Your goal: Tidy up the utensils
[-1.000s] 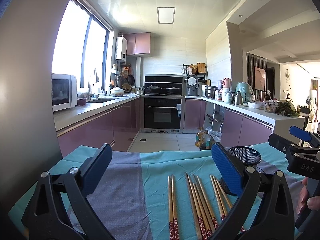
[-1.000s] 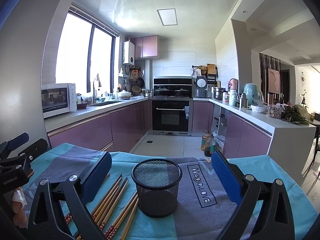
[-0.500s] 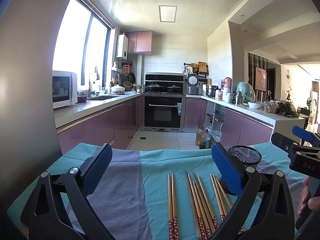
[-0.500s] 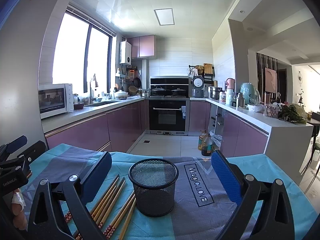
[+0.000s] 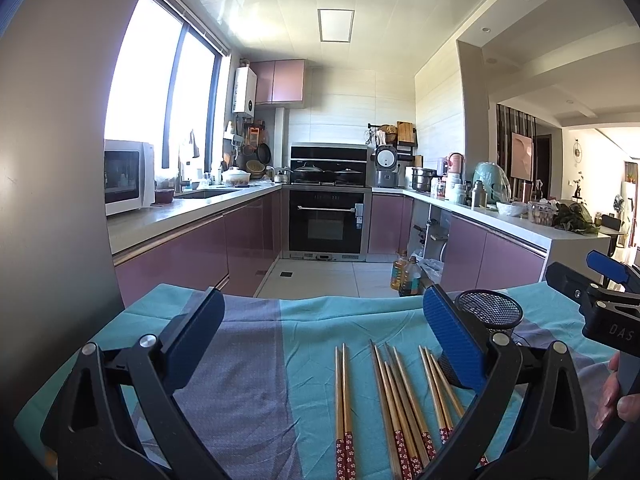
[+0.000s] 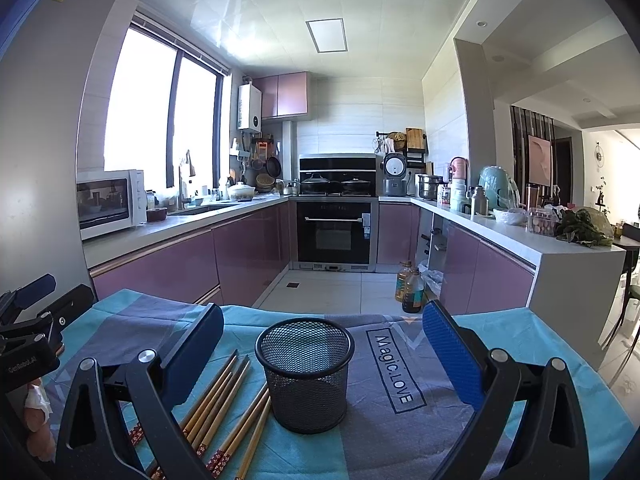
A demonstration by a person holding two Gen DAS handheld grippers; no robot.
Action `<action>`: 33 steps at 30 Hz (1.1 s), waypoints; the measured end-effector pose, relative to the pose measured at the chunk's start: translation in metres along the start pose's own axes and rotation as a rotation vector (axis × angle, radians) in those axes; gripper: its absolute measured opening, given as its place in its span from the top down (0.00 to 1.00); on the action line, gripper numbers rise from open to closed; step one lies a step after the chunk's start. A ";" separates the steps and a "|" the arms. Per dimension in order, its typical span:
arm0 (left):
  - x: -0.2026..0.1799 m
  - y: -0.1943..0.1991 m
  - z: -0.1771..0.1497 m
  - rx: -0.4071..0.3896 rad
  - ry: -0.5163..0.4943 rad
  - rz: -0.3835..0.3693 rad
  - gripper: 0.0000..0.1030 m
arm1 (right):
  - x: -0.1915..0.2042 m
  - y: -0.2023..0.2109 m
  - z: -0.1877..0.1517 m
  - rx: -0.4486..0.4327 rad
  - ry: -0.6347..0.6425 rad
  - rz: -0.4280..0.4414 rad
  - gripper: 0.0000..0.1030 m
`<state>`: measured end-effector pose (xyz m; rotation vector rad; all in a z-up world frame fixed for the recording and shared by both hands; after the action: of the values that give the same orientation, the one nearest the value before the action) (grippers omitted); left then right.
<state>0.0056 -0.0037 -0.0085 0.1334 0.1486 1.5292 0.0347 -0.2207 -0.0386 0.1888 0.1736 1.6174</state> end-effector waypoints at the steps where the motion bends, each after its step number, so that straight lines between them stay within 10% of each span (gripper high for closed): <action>1: 0.000 0.000 0.000 0.000 0.000 -0.001 0.05 | 0.000 0.000 0.000 0.000 -0.001 0.000 0.06; 33: -0.005 -0.003 -0.002 0.017 0.002 -0.004 0.05 | -0.001 -0.001 0.000 0.015 -0.007 0.014 0.06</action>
<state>0.0077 -0.0085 -0.0111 0.1453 0.1638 1.5244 0.0355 -0.2219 -0.0393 0.2077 0.1801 1.6301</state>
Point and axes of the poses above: each gripper's, at about its wrist camera, not at the fingertips, and y roughly against the way its jaws point, x to its left, z to its top, the point moved 2 cm from there along -y, roughly the way its jaws point
